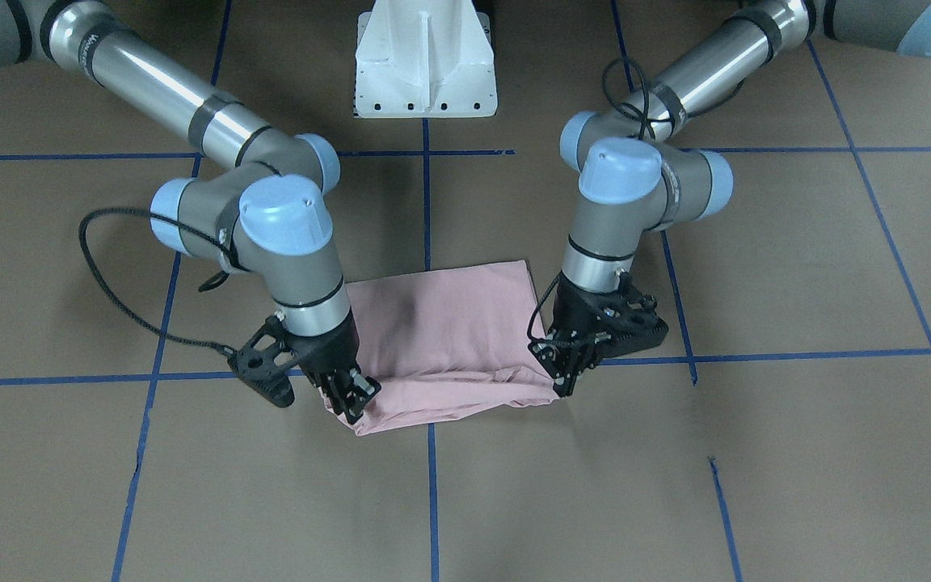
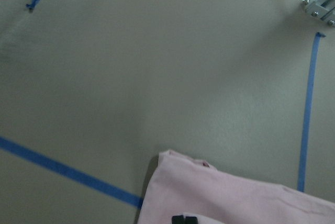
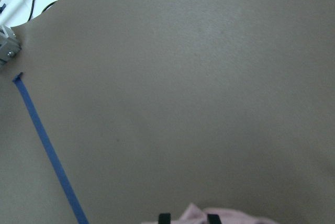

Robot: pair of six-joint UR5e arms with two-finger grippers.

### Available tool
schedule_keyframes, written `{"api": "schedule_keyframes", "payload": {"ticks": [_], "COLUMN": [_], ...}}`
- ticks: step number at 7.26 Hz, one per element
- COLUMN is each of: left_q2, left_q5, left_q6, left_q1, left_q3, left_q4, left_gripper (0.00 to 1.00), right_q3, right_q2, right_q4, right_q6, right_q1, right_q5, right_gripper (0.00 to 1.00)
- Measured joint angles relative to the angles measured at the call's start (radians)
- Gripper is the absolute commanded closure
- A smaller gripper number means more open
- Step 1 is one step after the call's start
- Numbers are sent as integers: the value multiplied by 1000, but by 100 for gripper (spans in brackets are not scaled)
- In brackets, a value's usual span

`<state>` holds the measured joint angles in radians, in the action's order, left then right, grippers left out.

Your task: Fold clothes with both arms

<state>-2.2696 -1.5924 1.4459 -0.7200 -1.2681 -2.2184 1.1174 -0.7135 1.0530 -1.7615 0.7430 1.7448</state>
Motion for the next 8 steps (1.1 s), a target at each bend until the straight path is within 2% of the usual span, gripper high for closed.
{"api": "schedule_keyframes", "payload": {"ticks": [1,2,3,4,6,8], "left_q2": [-20,-22,-2,47,207,352], "left_q5": [4,3,-19,-79,-317,-589], "left_q6": [-27,-39,-60,-126,-419,-798], "left_q1": [-26,-44,-63,-95,-244,-495], "left_q3": [70,84,57,-2,-129,-168], "left_q4": [-77,-108,-119,-123,-125,-113], "left_gripper": [0,0,0,0,0,0], "right_q3": [-65,-87,-79,-43,35,63], "right_q2": [25,29,9,-41,-190,-341], "right_q4": [-52,-71,-77,-79,-76,-43], "right_q6": [45,90,139,193,414,808], "right_q1": [48,89,122,154,280,512], "right_q5": [58,110,152,192,326,498], "right_gripper": [0,0,0,0,0,0]}}
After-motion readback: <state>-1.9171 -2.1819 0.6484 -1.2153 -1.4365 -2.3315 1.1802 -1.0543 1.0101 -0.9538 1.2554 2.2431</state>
